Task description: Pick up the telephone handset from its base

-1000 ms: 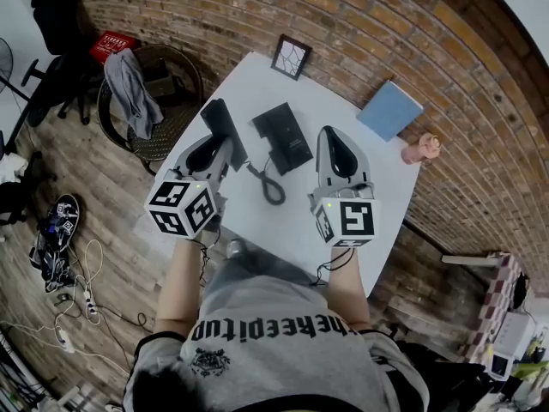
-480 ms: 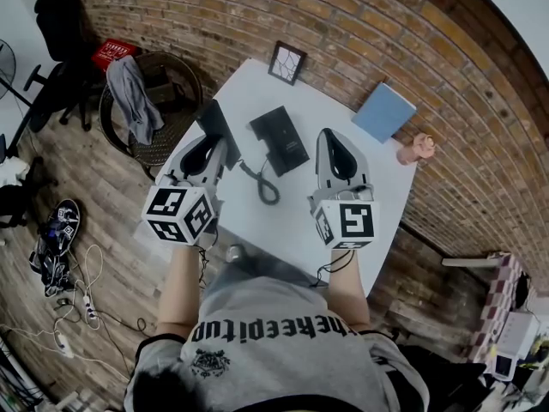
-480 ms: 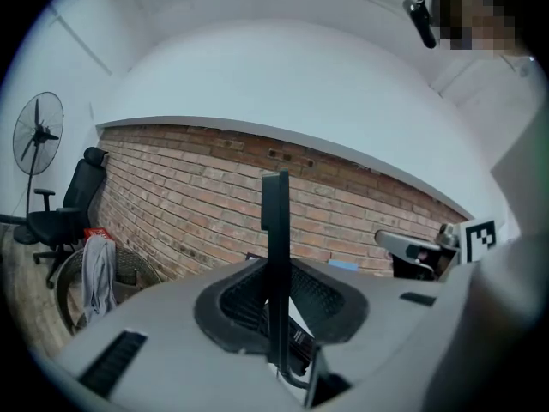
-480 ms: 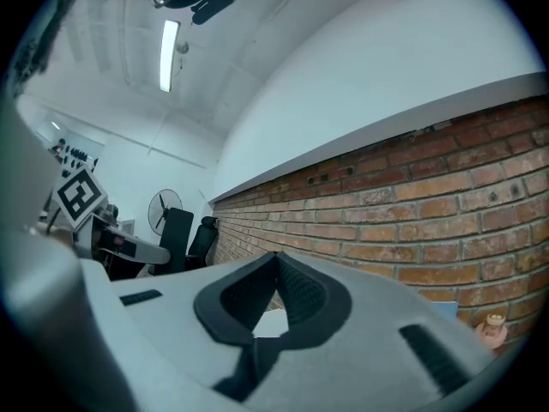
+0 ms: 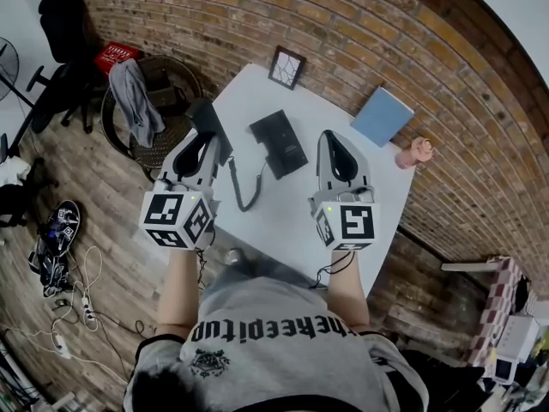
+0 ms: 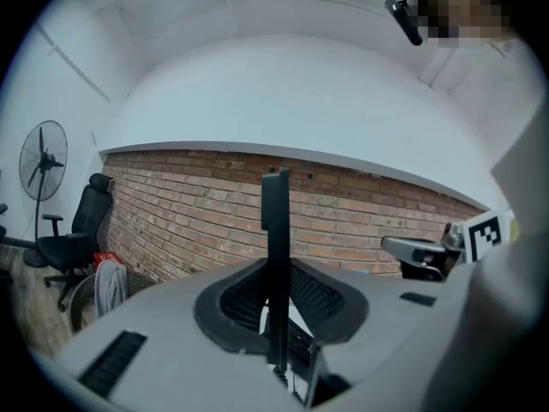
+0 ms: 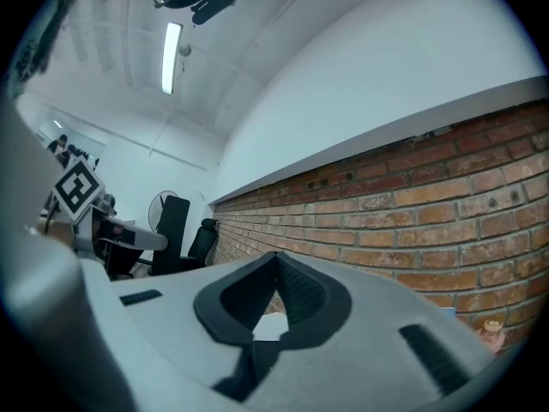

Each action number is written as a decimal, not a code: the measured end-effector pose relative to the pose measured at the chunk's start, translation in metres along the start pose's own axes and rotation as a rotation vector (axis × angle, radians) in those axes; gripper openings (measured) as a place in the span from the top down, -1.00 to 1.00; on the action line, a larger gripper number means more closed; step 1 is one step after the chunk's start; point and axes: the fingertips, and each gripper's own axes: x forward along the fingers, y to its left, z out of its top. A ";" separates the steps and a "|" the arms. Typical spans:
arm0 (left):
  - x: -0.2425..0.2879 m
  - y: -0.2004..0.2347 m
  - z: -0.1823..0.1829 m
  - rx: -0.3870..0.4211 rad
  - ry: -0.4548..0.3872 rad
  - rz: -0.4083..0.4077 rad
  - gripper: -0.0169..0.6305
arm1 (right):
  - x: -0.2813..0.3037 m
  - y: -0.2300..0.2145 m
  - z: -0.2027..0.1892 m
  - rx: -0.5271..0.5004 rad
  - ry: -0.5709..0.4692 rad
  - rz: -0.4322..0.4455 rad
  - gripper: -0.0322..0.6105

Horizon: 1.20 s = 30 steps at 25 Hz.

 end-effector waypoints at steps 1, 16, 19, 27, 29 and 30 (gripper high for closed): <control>-0.001 0.000 0.002 0.011 -0.006 0.008 0.73 | 0.000 0.000 0.001 -0.001 0.000 0.001 0.89; -0.018 0.013 0.027 0.077 -0.128 0.110 0.73 | -0.001 -0.002 -0.002 -0.012 0.009 0.014 0.89; -0.020 0.015 0.029 0.077 -0.139 0.114 0.73 | 0.000 -0.001 -0.002 -0.023 0.013 0.008 0.89; -0.019 0.012 0.029 0.078 -0.143 0.107 0.73 | -0.002 -0.003 -0.002 -0.031 0.009 -0.012 0.89; -0.019 0.012 0.029 0.078 -0.144 0.107 0.73 | -0.001 -0.002 -0.002 -0.033 0.011 -0.011 0.89; -0.019 0.013 0.029 0.079 -0.145 0.107 0.73 | -0.001 -0.002 -0.002 -0.033 0.012 -0.012 0.89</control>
